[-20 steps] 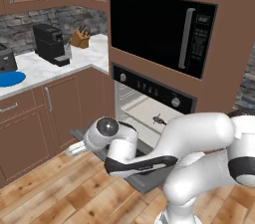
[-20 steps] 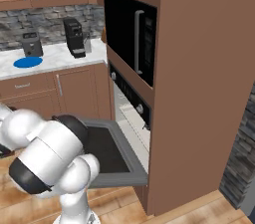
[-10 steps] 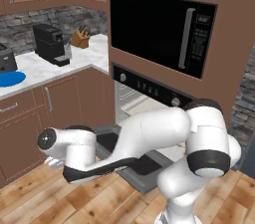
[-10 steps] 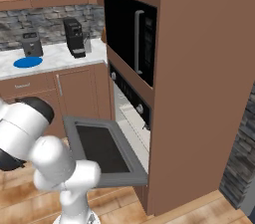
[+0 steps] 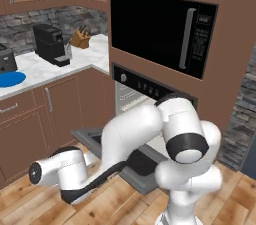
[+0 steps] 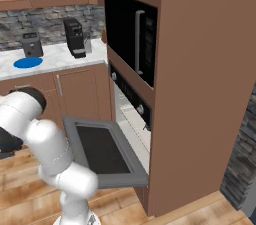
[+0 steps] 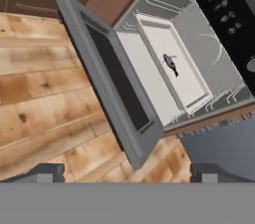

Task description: Place the fish on the rack of the oven, and slide the rack back inside. Close the oven door.

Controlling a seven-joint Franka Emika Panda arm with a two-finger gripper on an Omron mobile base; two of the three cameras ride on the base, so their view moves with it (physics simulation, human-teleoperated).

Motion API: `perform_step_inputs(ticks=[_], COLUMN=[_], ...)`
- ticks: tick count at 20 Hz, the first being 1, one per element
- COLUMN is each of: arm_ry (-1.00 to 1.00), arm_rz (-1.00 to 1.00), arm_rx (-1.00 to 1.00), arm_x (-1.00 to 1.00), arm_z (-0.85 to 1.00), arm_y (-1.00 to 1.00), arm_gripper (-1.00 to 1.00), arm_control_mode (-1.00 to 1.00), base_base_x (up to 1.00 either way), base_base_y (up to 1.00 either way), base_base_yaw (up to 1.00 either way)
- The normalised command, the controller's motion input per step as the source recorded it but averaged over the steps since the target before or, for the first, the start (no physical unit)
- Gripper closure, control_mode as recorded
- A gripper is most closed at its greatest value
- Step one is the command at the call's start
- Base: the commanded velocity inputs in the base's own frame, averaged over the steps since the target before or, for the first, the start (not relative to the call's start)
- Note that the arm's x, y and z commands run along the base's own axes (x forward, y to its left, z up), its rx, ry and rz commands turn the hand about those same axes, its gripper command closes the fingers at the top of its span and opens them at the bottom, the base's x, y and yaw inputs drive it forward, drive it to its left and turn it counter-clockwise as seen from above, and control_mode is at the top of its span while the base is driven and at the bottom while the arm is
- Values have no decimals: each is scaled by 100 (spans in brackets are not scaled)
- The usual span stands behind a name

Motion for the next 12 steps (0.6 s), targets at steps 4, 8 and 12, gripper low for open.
perform_step_inputs(ticks=[4, 8, 12], arm_ry=[0, -10, 12], arm_rz=[0, 0, 0], arm_rx=[-7, -7, -5], arm_x=[0, 15, 48], arm_z=[-7, -30, -27], arm_y=[-4, -35, -55], arm_gripper=[-100, -100, -100], arm_control_mode=[-100, -100, -100], base_base_x=[0, 0, 0], base_base_y=[0, 0, 0], base_base_yaw=[0, 0, 0])
